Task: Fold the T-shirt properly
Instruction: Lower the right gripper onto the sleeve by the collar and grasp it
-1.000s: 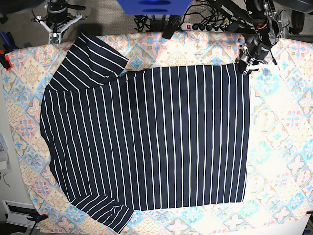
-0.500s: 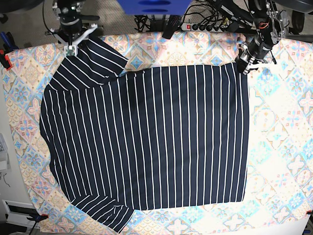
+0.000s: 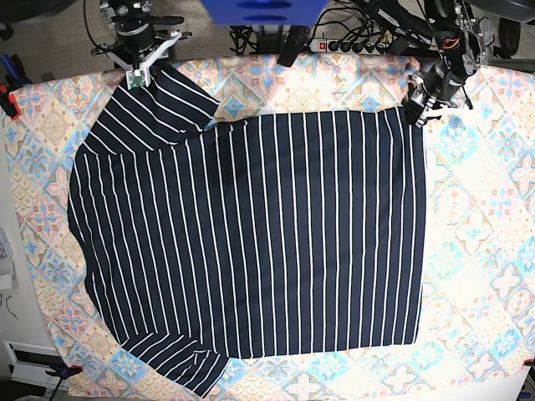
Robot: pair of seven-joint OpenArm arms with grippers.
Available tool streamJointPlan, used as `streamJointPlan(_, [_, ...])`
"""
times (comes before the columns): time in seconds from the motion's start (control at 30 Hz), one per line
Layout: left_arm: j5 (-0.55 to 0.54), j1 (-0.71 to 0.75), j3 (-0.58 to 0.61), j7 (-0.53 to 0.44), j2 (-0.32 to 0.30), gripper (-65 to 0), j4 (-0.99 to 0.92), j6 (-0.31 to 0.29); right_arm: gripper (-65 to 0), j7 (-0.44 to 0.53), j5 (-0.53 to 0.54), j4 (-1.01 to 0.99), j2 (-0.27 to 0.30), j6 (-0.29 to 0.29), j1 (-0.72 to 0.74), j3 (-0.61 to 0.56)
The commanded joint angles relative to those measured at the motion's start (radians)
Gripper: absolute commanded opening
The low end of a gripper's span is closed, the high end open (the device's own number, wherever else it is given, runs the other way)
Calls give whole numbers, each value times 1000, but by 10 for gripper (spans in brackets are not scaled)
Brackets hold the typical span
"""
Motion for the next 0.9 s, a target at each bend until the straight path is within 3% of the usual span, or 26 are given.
streamJointPlan(0.0, [7, 6, -2, 4, -9, -650, 7, 6, -459, 12, -6, 23, 3, -3, -23, 1])
streamJointPlan(0.27, [9, 6, -2, 4, -9, -650, 5, 6, -458, 12, -7, 53, 4, -3, -69, 1])
streamJointPlan(0.5, [9, 6, -2, 4, -9, -650, 5, 6, -457, 12, -7, 58, 46, -3, -84, -25])
streamJointPlan(0.67, [9, 4, -2, 4, -9, -650, 5, 6, -419, 9, -7, 57, 49, -3, -86, -25])
streamJointPlan(0.87, [9, 4, -2, 4, -9, -650, 5, 6, -414, -70, -7, 57, 50, -3, -83, -26])
